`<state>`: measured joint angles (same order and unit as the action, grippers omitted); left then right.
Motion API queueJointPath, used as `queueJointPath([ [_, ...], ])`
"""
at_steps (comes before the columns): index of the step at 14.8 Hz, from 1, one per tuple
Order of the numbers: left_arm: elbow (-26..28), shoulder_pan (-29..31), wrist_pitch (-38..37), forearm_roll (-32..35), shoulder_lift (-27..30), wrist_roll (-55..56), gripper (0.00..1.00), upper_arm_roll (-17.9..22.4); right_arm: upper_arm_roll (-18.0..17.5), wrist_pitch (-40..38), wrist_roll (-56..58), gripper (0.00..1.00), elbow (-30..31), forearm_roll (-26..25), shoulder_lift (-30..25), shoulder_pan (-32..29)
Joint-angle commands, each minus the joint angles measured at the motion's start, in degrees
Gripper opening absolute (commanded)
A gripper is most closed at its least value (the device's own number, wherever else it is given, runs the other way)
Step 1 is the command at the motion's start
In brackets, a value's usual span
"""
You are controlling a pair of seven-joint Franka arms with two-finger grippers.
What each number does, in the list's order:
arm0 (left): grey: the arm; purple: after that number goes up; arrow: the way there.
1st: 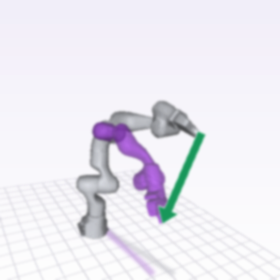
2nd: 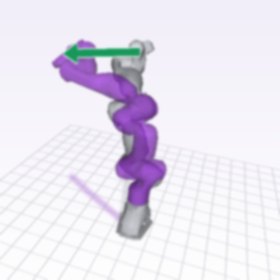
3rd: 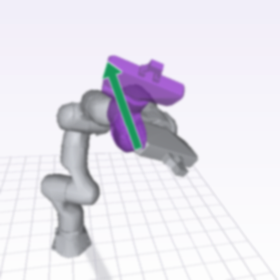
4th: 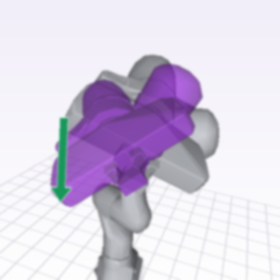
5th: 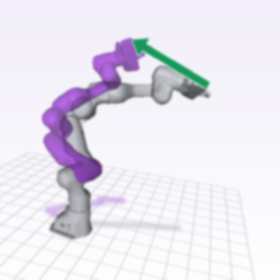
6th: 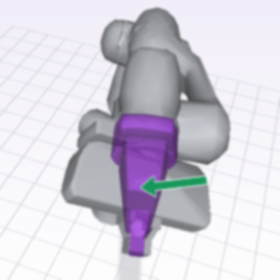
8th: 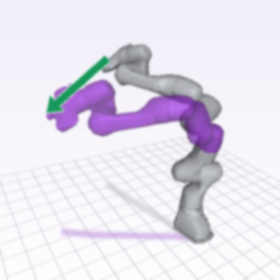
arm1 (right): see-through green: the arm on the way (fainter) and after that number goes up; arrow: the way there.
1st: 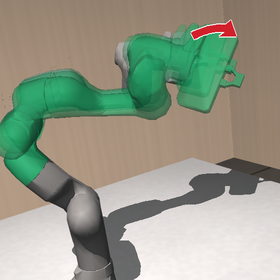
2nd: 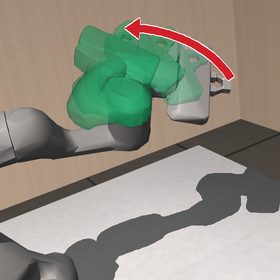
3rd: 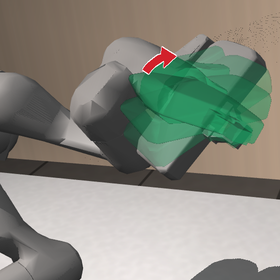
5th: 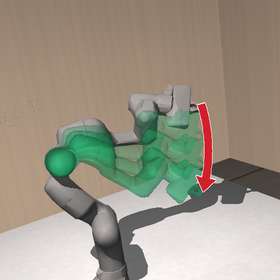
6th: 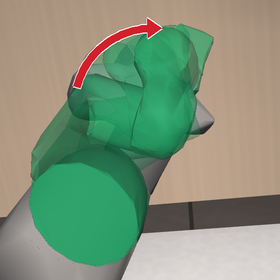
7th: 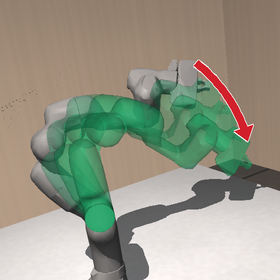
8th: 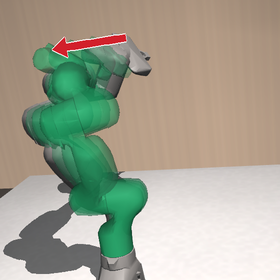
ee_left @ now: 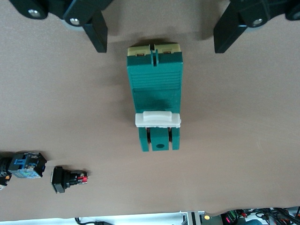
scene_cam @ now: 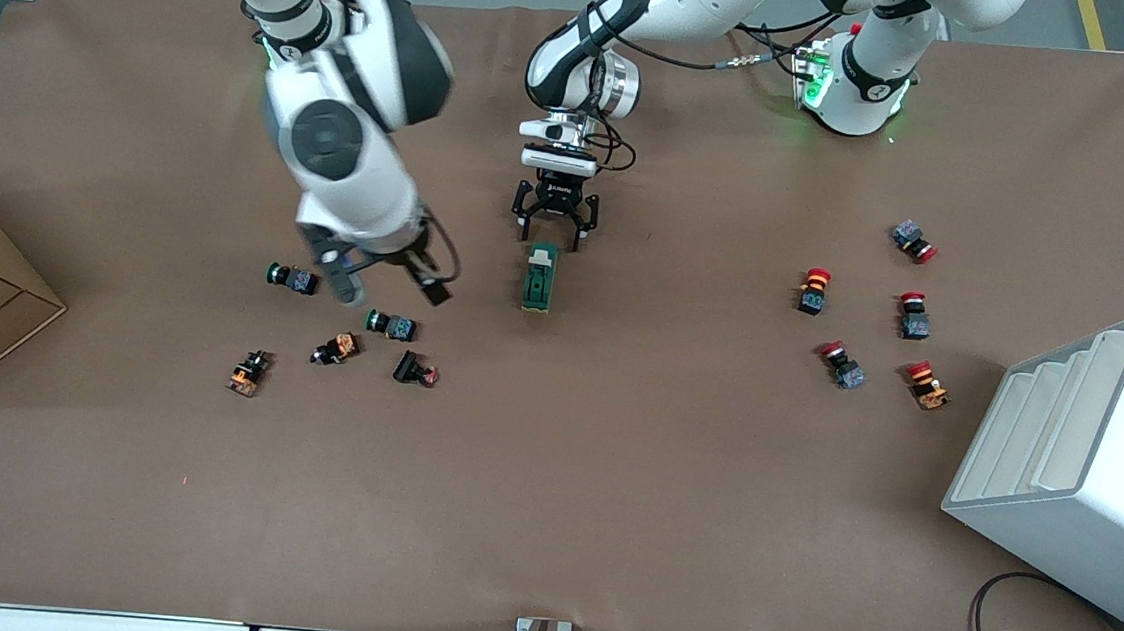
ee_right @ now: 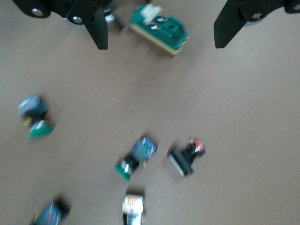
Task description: Close load switch with both arms
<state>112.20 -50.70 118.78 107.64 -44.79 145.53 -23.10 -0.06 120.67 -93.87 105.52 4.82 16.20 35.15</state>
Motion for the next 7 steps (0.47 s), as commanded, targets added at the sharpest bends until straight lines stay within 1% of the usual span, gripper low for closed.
queueJointPath([
  [1,-0.7,-0.5,1.2,0.6,-2.6,0.5,0.99,0.3,0.8,9.8,-15.9,1.0,5.0,0.0,1.8,7.3],
  [3,-0.7,-0.5,1.2,0.6,-2.6,0.5,0.99,0.3,0.8,13.7,-23.3,1.0,5.2,-0.3,4.4,10.5],
  [5,-0.7,-0.5,1.2,0.6,-2.5,0.5,0.99,0.3,1.0,15.8,-28.4,1.0,5.2,-1.1,6.6,13.3],
  [7,-0.8,-0.5,1.2,0.6,-2.4,0.5,0.99,0.3,1.0,18.2,-33.6,1.0,6.0,-3.3,7.9,14.8],
])
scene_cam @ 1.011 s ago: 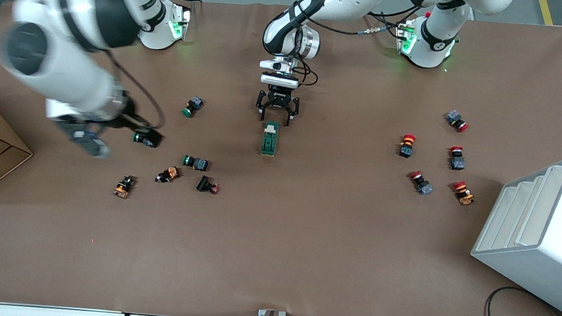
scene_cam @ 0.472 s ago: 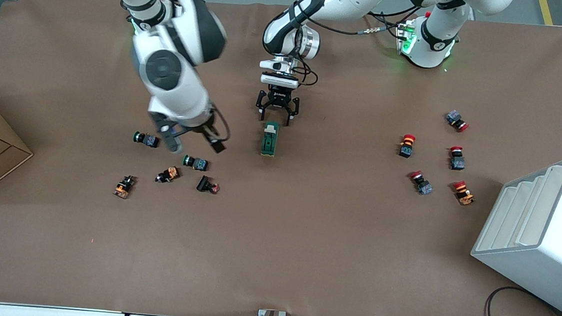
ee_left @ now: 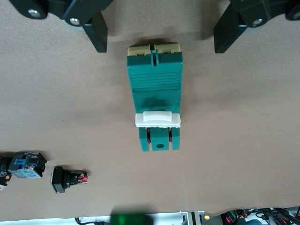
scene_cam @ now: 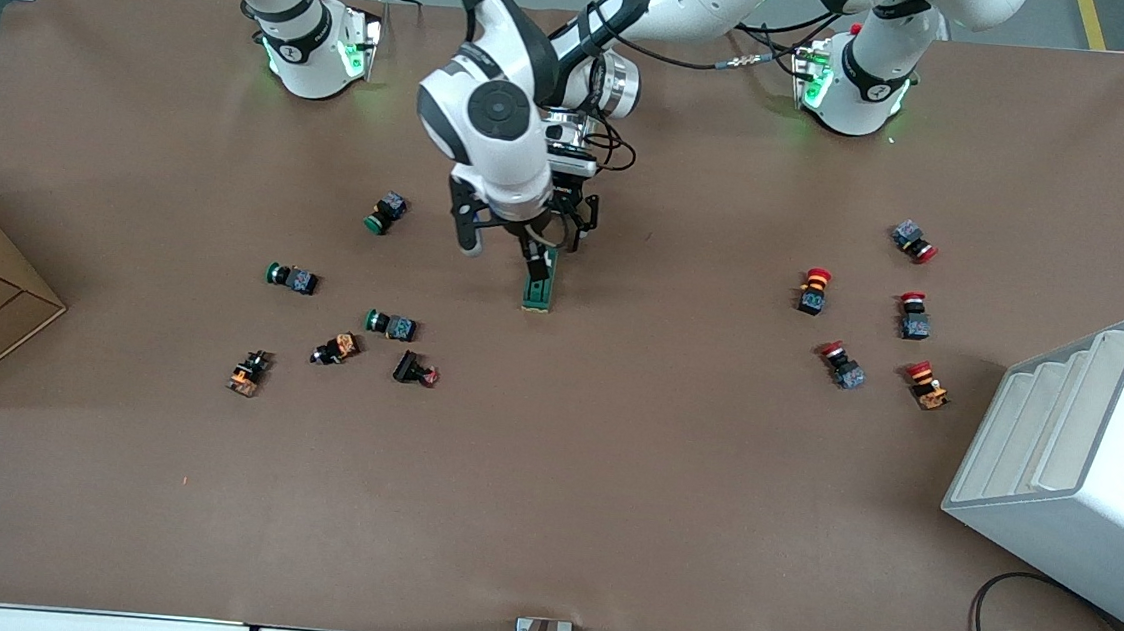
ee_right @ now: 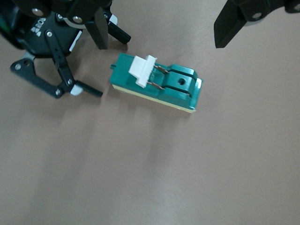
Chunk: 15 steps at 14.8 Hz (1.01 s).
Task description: Close load switch with both arms
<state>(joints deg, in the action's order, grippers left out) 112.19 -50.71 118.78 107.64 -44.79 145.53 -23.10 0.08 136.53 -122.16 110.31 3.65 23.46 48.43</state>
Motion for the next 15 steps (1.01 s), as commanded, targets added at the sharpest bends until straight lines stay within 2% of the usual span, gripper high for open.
queueJointPath([
  [1,-0.7,-0.4,1.1,0.6,-2.3,0.5,0.99,0.3,0.9,3.8,-8.1,1.0,2.2,-3.0,0.9,2.1],
  [7,-1.4,-0.3,1.1,0.6,-2.8,0.5,0.99,0.3,1.3,9.1,-9.9,1.0,3.5,-5.7,3.0,2.4],
  [15,-1.3,-0.2,1.1,0.5,-3.1,0.4,0.99,0.4,1.6,11.7,-9.9,1.0,4.0,-7.9,4.1,2.3],
])
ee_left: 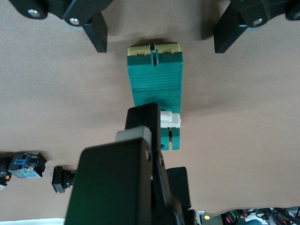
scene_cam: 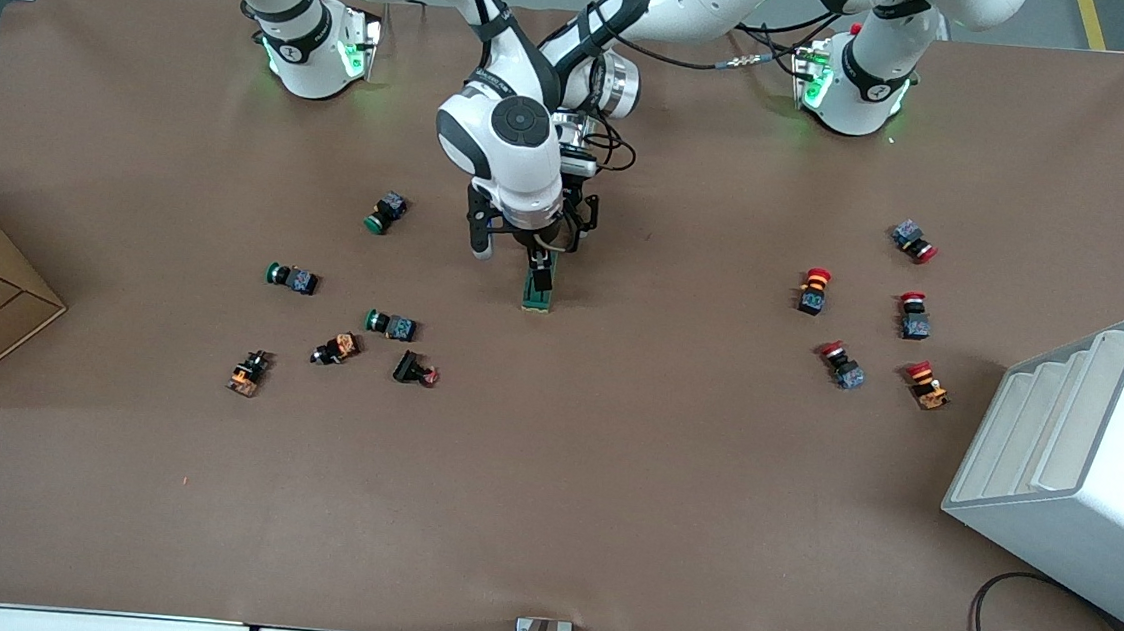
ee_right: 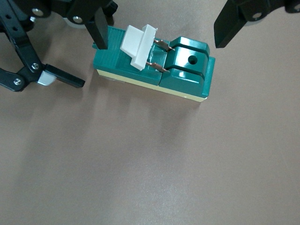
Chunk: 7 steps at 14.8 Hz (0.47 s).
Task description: Close load switch with both arms
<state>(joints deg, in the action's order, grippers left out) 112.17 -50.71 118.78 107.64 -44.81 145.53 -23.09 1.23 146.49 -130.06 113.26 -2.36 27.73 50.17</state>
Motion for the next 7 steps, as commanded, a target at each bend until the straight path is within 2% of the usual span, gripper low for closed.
queueJointPath([
  [1,-1.1,-0.2,1.2,0.6,-3.1,0.4,0.99,0.4,0.5,1.8,-2.0,1.0,1.3,-1.9,0.2,0.6],
  [7,-1.2,-0.2,1.2,0.5,-3.7,0.3,0.99,0.4,0.8,5.0,-2.0,1.0,1.3,-1.9,2.2,0.6],
])
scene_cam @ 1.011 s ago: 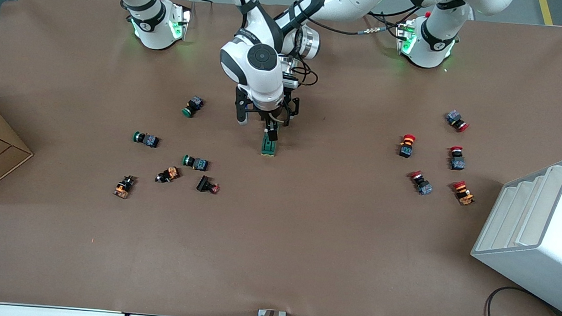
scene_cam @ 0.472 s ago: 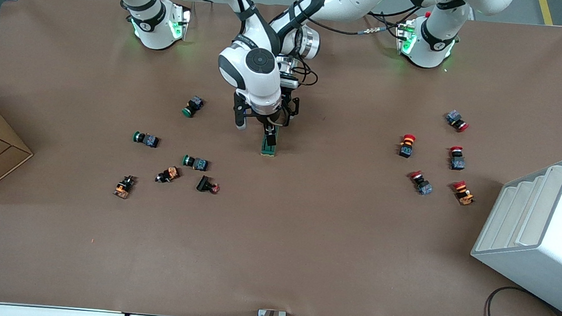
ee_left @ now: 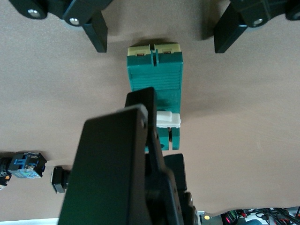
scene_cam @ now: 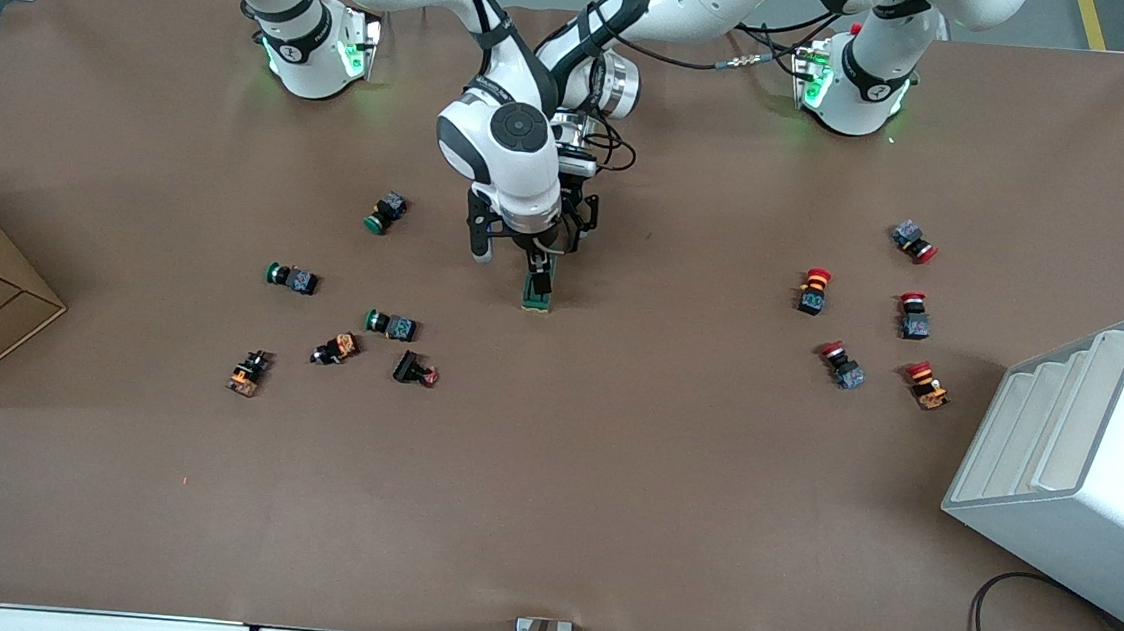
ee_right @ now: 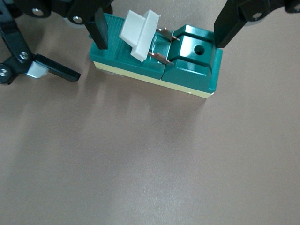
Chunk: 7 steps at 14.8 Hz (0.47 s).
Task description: Close load switch with both arms
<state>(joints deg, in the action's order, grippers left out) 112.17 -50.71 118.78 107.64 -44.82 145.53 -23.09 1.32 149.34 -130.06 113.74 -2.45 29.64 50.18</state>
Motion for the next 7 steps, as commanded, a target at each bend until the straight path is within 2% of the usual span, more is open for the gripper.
queueJointPath([
  [1,-1.2,-0.2,1.2,0.5,-4.0,0.3,0.99,0.4,1.1,3.0,-2.0,1.0,0.9,-1.9,0.6,0.7],
  [7,-1.3,-0.1,1.2,0.5,-3.9,0.3,0.99,0.4,2.2,4.1,-2.0,1.0,0.2,-2.3,0.9,0.7],
])
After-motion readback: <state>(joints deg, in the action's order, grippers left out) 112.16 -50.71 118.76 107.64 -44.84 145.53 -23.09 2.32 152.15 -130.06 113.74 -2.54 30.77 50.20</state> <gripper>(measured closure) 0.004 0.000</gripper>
